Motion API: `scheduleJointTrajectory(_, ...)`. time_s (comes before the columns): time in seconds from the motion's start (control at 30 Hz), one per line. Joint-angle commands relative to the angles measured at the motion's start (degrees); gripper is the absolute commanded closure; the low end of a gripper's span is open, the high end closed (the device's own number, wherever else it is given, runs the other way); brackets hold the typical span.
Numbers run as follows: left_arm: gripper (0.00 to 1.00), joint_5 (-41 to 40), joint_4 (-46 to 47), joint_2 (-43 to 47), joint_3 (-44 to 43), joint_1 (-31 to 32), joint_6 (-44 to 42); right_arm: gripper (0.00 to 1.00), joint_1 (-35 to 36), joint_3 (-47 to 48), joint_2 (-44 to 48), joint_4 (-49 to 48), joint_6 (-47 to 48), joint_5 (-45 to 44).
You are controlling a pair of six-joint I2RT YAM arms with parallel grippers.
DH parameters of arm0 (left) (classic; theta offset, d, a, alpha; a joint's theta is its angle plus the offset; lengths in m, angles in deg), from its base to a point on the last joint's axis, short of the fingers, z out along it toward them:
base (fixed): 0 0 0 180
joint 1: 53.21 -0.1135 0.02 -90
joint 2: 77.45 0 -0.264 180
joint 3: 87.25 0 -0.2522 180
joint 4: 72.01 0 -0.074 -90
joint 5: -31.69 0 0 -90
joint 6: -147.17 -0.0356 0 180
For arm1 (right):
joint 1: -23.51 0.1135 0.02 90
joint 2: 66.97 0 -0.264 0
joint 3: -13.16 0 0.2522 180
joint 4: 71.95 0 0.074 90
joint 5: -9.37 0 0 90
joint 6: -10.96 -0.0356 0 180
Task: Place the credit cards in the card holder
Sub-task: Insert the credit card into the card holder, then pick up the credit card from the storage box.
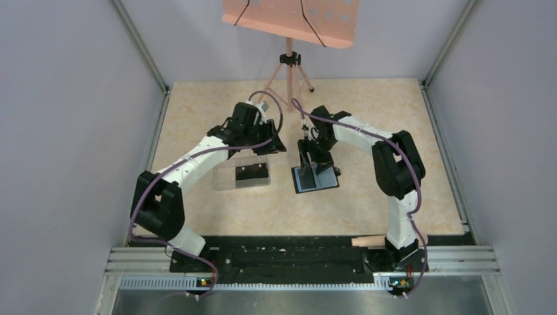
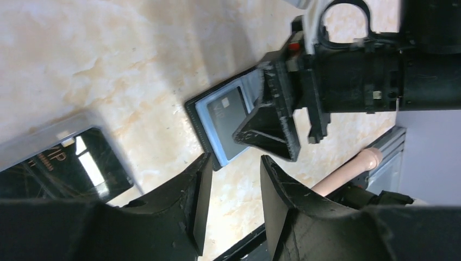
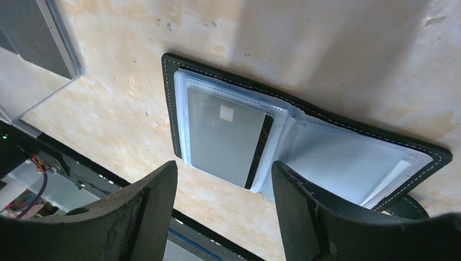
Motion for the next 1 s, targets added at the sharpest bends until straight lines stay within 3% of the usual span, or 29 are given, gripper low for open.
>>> scheduleJointTrajectory(0.0, 0.56, 5.5, 11.2, 6.0, 7.5, -4.7, 5.6, 0.36, 0.5, 2.9, 3.9, 1.6, 1.1, -2.3)
scheduleJointTrajectory(0.23, 0.57, 6.0, 7.7, 10.0, 13.4, -11.3, 6.1, 0.36, 0.6, 7.9, 1.8, 1.8, 1.0, -0.3)
scheduleJointTrajectory(0.47, 0.57, 3.2, -0.1, 10.0, 14.2, -13.7, 2.1, 0.36, 1.3, 16.9, -4.5, 3.3, 0.3, 5.6)
scheduleJointTrajectory(0.97, 0.60, -3.0, -10.1, -3.4, 8.3, -13.8, -1.5, 0.49, 5.2, 25.1, -13.4, 0.8, -5.8, 20.5)
